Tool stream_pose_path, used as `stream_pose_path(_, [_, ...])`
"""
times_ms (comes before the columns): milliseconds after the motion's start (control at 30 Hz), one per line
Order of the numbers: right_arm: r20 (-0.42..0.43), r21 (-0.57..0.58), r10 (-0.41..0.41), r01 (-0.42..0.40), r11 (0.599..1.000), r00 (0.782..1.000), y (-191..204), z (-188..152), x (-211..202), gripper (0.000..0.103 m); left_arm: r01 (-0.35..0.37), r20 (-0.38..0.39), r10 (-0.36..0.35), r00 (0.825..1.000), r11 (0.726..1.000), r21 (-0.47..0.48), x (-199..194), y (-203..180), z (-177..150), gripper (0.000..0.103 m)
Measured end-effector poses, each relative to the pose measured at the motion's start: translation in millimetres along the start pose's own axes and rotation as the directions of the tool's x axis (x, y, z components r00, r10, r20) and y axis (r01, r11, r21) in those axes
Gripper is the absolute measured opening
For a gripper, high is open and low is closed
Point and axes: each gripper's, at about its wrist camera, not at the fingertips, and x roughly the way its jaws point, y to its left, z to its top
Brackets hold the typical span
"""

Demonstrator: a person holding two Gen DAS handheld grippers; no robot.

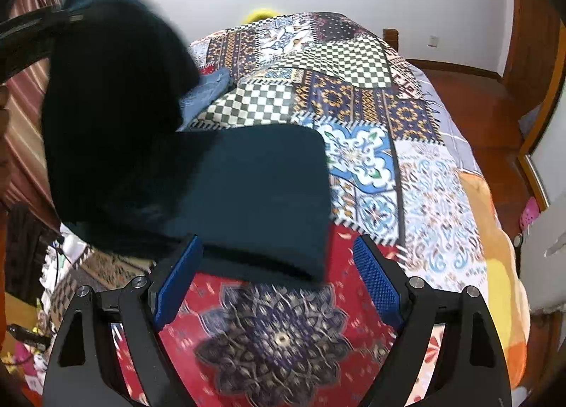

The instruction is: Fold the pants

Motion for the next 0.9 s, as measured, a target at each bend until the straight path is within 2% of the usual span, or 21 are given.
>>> stream_pose_path(67, [-0.002,0.007,0.000,0.000,1.000,1.000,-3.9,-6.7,-2.9,0.085,0.042,-0.076,-0.042,0.996,0.999,0.005,31.1,-15.5,-8.3,0.017])
stream_pose_path(167, [-0.015,0.021,-0.003,0.004,1.000,1.000,-10.1,-17.2,-5.2,0.085,0.078,-0.189,-0.070,0.979,0.996,0.039,64.4,-37.4,-27.4,0.018])
stream_pose_path(300, [-0.033,0.035,-0.016,0.017,0.999,0.999,-17.6,-28.3,-6.4,0.085,0.095,-0.293,-0.073,0.953,0.994,0.061,71.7,-50.2,-44.8,0.023])
stream_pose_path(367, [-0.038,0.043,-0.020,0.022,0.999,0.999,-20.9,-31.8,-6.6,0.085,0.081,-0.318,-0.054,0.947,0.994,0.070,69.6,-52.6,-44.5,0.035])
stream_pose_path(400, [-0.041,0.050,-0.020,0.022,0.999,0.999,-22.5,-33.2,-6.4,0.085,0.080,-0.323,-0.054,0.945,0.994,0.068,66.3,-54.8,-46.1,0.056])
stream_pose_path(433, [-0.043,0.055,-0.018,0.021,0.998,0.999,-23.9,-34.3,-6.2,0.085,0.094,-0.310,-0.070,0.948,0.994,0.062,58.8,-51.5,-45.8,0.074])
stream_pose_path(500, [-0.047,0.070,-0.013,0.017,0.997,0.999,-25.1,-35.5,-4.8,0.085,0.103,-0.251,-0.083,0.964,0.992,0.067,42.5,-51.3,-51.2,0.082])
stream_pose_path(600, [-0.051,0.076,-0.009,0.013,0.997,0.999,-23.7,-36.6,-2.5,0.085,0.062,-0.164,-0.038,0.986,0.987,0.146,14.7,-52.9,-51.4,0.086])
stream_pose_path(667, [-0.060,0.077,-0.001,0.006,0.997,0.998,-22.6,-36.5,1.0,0.085,0.016,-0.105,0.002,0.994,0.986,0.167,-0.1,-44.6,-46.4,0.090])
stream_pose_path(767, [-0.075,0.068,0.011,-0.006,0.998,0.997,-16.1,-35.7,5.5,0.085,-0.055,-0.069,0.066,0.995,0.988,0.144,-1.4,-17.4,-34.7,0.092])
stream_pose_path(900, [-0.082,0.048,0.041,-0.037,0.998,0.996,-0.3,-31.3,10.8,0.085,-0.138,-0.102,0.141,0.985,0.990,0.040,20.3,39.0,-15.2,0.092])
